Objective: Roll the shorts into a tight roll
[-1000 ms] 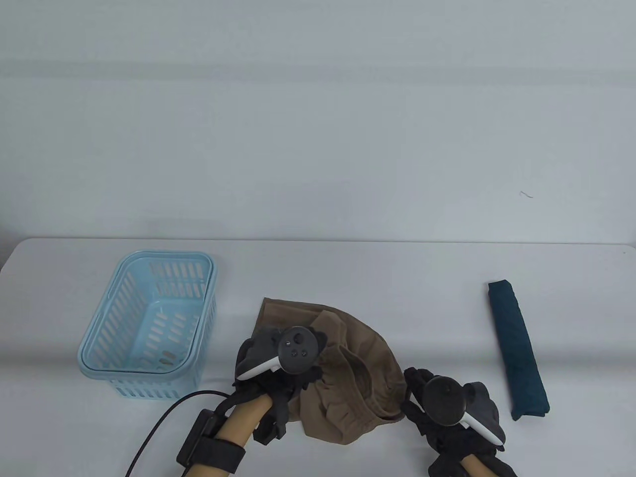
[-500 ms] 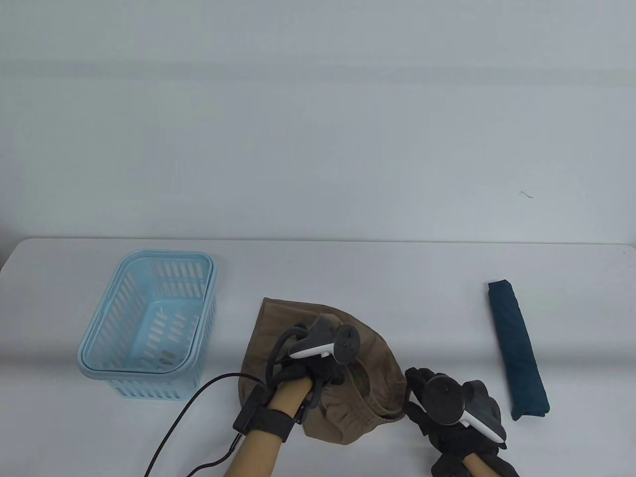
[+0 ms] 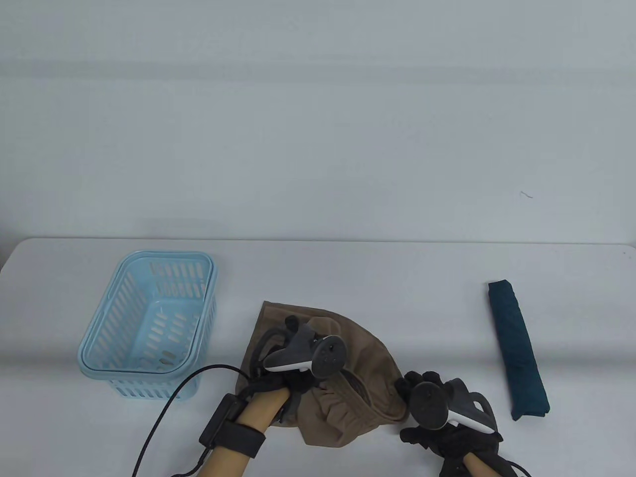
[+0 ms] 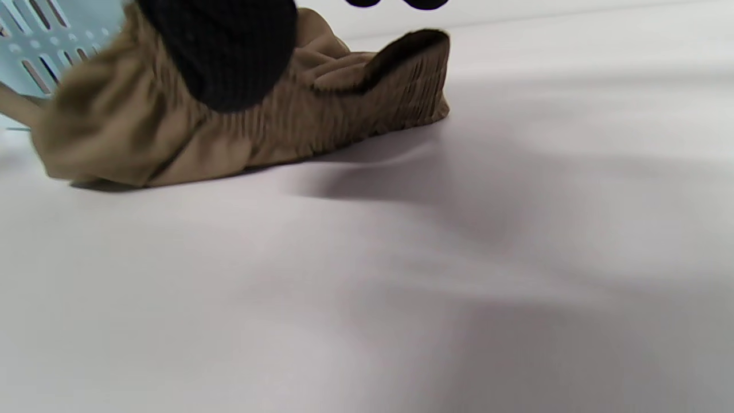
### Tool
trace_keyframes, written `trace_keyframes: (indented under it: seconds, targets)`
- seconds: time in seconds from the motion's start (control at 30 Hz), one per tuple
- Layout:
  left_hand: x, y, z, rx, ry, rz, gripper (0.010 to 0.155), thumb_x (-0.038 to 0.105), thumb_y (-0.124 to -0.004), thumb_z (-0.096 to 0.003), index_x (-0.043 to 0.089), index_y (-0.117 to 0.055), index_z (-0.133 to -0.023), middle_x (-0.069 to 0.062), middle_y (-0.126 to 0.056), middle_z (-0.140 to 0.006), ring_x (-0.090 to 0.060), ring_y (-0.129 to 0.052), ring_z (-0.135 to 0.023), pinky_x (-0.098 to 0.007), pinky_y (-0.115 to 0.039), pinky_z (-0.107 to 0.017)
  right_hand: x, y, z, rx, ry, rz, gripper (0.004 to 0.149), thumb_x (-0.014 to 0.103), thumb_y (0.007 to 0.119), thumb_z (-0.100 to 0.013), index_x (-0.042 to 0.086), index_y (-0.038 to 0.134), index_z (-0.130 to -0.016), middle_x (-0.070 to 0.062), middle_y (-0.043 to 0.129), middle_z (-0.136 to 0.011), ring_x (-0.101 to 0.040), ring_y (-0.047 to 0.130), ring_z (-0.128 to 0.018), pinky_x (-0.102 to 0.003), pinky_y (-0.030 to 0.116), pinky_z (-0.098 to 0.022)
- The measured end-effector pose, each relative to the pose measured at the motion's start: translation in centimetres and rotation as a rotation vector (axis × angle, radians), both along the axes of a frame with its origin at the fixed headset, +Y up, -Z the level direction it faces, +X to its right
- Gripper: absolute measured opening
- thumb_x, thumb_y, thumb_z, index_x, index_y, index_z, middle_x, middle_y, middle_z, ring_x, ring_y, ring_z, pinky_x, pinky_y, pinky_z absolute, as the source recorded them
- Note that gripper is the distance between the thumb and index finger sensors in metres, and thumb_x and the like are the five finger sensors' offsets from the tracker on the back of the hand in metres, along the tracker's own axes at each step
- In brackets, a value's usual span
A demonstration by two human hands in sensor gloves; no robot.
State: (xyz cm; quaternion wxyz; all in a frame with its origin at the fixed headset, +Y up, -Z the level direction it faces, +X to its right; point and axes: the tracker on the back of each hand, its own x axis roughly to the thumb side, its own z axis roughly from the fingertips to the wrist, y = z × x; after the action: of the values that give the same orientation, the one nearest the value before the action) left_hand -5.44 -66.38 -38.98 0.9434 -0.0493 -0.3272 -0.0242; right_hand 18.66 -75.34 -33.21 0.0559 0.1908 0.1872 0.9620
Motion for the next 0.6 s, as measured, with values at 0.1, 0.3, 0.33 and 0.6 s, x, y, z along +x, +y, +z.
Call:
trace_keyframes:
  seconds: [0.1, 0.3, 0.33, 0.6]
  targets:
    - [-0.8, 2.4, 1.4, 0.044, -0.016, 0.014, 0.043, 0.035, -0.076, -0.0472, 0.024, -0.078, -0.089, -0.009, -0.079, -0.105, -0.039, -0.08, -0.099, -0.077, -0.04, -0.069, -0.8, -1.0, -0.3, 0.023, -0.015, 0.03, 0.08, 0.04, 0.075, -0.05, 0.018, 0.03, -0.113, -0.015, 0.015, -0.119, -0.049, 0.019, -0.108, -0.075, 0.019, -0.071]
    - [-1.9, 5.4, 3.7, 0.097, -0.028, 0.045, 0.043, 0.035, -0.075, -0.0481, 0.024, -0.079, -0.089, -0.01, -0.08, -0.104, -0.039, -0.081, -0.099, -0.077, -0.042, -0.069, -1.7, -1.3, -0.5, 0.206, -0.074, 0.032, 0.062, 0.035, 0.072, -0.051, 0.024, 0.048, -0.107, -0.011, 0.034, -0.118, -0.047, 0.03, -0.109, -0.074, 0.024, -0.071]
    - [-2.0, 5.7, 3.9, 0.108, -0.027, 0.048, 0.043, 0.035, -0.075, -0.0483, 0.024, -0.078, -0.089, -0.01, -0.08, -0.104, -0.039, -0.081, -0.099, -0.077, -0.042, -0.069, -1.8, -1.4, -0.5, 0.22, -0.078, 0.022, 0.058, 0.034, 0.072, -0.051, 0.025, 0.052, -0.105, -0.011, 0.039, -0.118, -0.046, 0.034, -0.109, -0.074, 0.025, -0.071]
    - [-4.3, 6.7, 4.2, 0.171, 0.085, 0.093, 0.043, 0.036, -0.075, -0.0491, 0.022, -0.079, -0.089, -0.01, -0.081, -0.103, -0.04, -0.081, -0.098, -0.076, -0.044, -0.069, -0.7, 1.9, -0.1, 0.328, -0.161, -0.081, 0.042, 0.032, 0.071, -0.052, 0.021, 0.069, -0.093, -0.009, 0.055, -0.113, -0.044, 0.047, -0.107, -0.074, 0.033, -0.071]
